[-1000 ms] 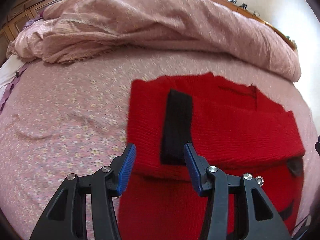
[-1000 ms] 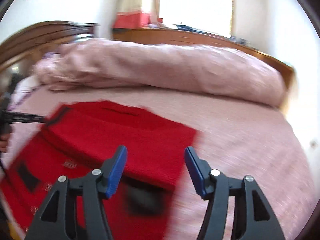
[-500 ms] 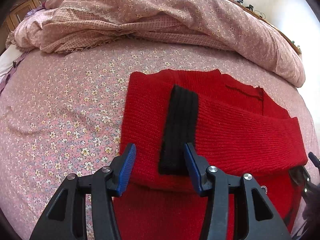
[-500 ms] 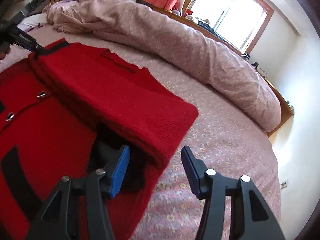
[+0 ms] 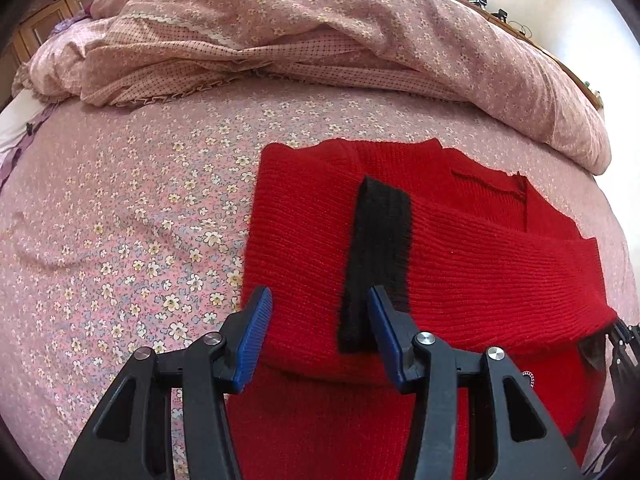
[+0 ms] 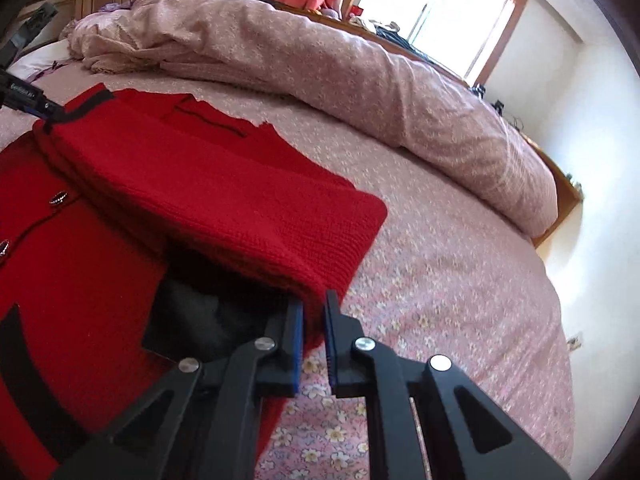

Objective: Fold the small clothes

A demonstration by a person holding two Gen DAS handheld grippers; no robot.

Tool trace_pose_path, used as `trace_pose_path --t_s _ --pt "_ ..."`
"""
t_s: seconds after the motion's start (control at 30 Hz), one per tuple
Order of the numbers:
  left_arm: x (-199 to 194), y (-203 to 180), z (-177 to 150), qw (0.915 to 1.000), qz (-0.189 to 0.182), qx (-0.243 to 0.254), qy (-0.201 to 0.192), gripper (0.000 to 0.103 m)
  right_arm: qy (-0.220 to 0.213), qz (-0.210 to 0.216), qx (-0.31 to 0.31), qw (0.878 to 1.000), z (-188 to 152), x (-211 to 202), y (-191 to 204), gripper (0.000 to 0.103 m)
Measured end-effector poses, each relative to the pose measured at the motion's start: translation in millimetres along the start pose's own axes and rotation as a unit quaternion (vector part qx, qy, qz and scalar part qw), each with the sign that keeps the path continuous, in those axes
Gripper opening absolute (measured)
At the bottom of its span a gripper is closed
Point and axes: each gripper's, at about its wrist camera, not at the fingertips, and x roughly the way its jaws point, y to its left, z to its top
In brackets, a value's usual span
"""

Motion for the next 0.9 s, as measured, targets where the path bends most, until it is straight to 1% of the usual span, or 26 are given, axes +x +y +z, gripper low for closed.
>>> trace_pose_path --t_s 0.13,0.33,0.47,0.5,0.53,0.6,0.63,0.67,0.7,0.73,0.8,0.83,0.87,0.9 --pt "0 1 0 1.0 -0.001 0.001 0.0 0.044 0.004 -0.011 -0.011 1.0 -1 -1 3 0.009" --pt "0 2 1 1.0 -0.003 -0.004 0.001 0.044 0.02 -0.022 0.007 1.0 -4 3 -1 0.009" --pt "-4 -1 0 1.0 0.001 0.001 -0.004 0.044 0.029 -0.014 0.008 0.999 -5 2 3 0.013" --pt "-6 -2 0 1.0 0.003 0.003 -0.009 0.044 0.023 -0.003 0.011 1.0 -4 -3 3 0.015" --pt "-9 -3 0 0.9999 0.003 0.005 -0.015 0.044 0.016 0.014 0.018 1.0 -3 -9 1 0.018" --pt "-15 -6 0 0.9995 0.003 0.009 -0.029 0.044 0.001 0.058 0.04 0.998 1 -23 -7 0.019" --pt "-20 -7 0 0.9991 0.005 0.012 -0.039 0.044 -0.013 0.083 0.055 0.995 4 -32 -12 0.022" --pt "-23 -9 0 0.9987 0.006 0.015 -0.048 0.044 -0.027 0.098 0.069 0.992 6 -40 -15 0.026" --pt "-27 -10 0 0.9982 0.006 0.019 -0.057 0.044 -0.044 0.115 0.089 0.988 9 -48 -20 0.038" --pt "-32 -13 -1 0.9972 0.002 0.024 -0.071 0.044 -0.061 0.136 0.108 0.983 12 -54 -25 0.047" --pt "-35 -16 -3 0.9958 -0.007 0.033 -0.085 0.044 -0.088 0.165 0.145 0.972 17 -57 -29 0.05" --pt "-34 -17 -3 0.9957 -0.008 0.037 -0.085 0.044 -0.095 0.181 0.166 0.965 19 -55 -31 0.05" --pt "-31 -18 -4 0.9959 -0.007 0.041 -0.081 0.044 -0.092 0.195 0.185 0.959 22 -48 -32 0.05" --pt "-27 -20 -5 0.9962 -0.005 0.044 -0.074 0.044 -0.087 0.201 0.2 0.955 24 -39 -31 0.045"
